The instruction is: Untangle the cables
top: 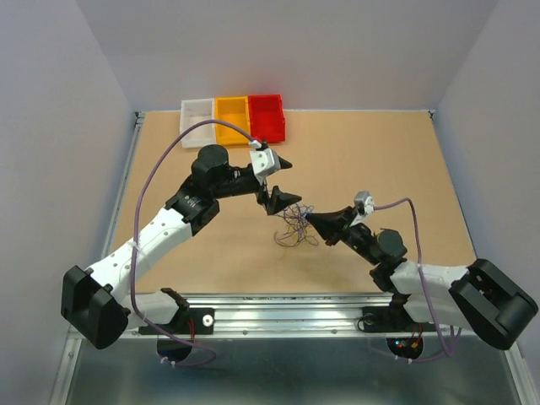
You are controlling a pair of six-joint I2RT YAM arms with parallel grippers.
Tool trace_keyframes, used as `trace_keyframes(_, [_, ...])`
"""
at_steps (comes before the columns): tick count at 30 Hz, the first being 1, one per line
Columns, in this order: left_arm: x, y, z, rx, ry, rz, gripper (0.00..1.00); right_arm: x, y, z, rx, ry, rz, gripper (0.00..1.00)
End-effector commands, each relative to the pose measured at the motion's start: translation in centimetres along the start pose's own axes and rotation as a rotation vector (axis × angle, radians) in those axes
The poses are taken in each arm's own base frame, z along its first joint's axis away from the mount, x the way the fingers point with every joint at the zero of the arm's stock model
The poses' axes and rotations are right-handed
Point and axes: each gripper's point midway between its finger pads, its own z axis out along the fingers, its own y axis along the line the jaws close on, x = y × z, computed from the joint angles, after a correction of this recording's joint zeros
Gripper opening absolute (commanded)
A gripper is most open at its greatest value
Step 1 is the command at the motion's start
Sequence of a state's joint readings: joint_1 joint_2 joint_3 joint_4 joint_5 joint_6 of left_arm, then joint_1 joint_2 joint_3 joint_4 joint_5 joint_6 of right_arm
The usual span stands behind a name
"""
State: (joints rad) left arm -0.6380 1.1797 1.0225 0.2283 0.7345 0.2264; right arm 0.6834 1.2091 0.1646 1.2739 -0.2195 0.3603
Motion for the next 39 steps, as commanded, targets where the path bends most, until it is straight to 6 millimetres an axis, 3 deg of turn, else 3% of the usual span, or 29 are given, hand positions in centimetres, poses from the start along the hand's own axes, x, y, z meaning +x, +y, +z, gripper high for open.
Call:
trace_keyframes(1, [-0.4, -0.6, 0.5, 0.059, -0.038, 0.057, 0.99, -5.1, 1.1, -1.6, 0.004, -0.211, -0.013, 0.00])
trace_keyframes(8, [4.6, -0.7, 3.2, 0.150, 0.061, -0.007, 0.98, -5.6, 1.0, -2.9, 0.032, -0.216, -0.023, 0.00])
trace_keyframes(16, [7.9, -1.7, 5.4, 0.197, 0.154, -0.035, 0.94, -5.9, 1.2, -3.2, 0.029, -0.226, -0.021, 0.00])
trace_keyframes(19, [8.9, -1.8, 6.2, 0.196, 0.181, -0.040, 0.88, -6.0, 1.3, -3.4, 0.025, -0.231, -0.021, 0.00])
trace_keyframes(20, [9.1, -1.9, 6.5, 0.201, 0.189, -0.042, 0.74, -6.2, 1.5, -3.5, 0.021, -0.236, -0.022, 0.00])
trace_keyframes(22, [10.3, -2.0, 6.9, 0.205, 0.227, -0.052, 0.55, -6.1, 1.5, -3.6, 0.020, -0.234, -0.022, 0.00])
trace_keyframes(23, [10.0, -1.9, 7.1, 0.203, 0.226, -0.052, 0.35, -6.1, 1.4, -3.6, 0.022, -0.237, -0.022, 0.01])
trace_keyframes(24, [10.3, -1.6, 7.3, 0.189, 0.236, -0.053, 0.26, -6.2, 1.4, -3.7, 0.025, -0.239, -0.023, 0.01])
trace_keyframes(25, [10.3, -1.3, 7.3, 0.178, 0.239, -0.055, 0.13, -6.2, 1.3, -3.8, 0.033, -0.241, -0.025, 0.03])
trace_keyframes(26, [10.4, -1.2, 7.3, 0.171, 0.241, -0.054, 0.13, -6.1, 1.3, -3.8, 0.032, -0.239, -0.027, 0.10])
trace_keyframes(28, [9.8, -1.2, 7.1, 0.166, 0.230, -0.048, 0.03, -5.5, 0.7, -3.7, 0.053, -0.214, -0.041, 0.24])
trace_keyframes(30, [8.9, -1.6, 6.9, 0.175, 0.212, -0.048, 0.00, -5.0, 0.8, -3.2, 0.036, -0.181, -0.089, 0.38])
trace_keyframes(31, [8.5, -1.7, 6.7, 0.176, 0.205, -0.047, 0.00, -4.4, 0.9, -2.8, 0.025, -0.155, -0.099, 0.50])
trace_keyframes(34, [7.5, -1.7, 6.3, 0.165, 0.186, -0.047, 0.00, -2.9, 0.5, -2.2, 0.017, -0.093, -0.136, 0.67])
trace_keyframes(39, [6.0, -1.9, 5.7, 0.156, 0.156, -0.039, 0.00, -1.8, 0.0, -1.2, 0.015, -0.044, -0.159, 0.72])
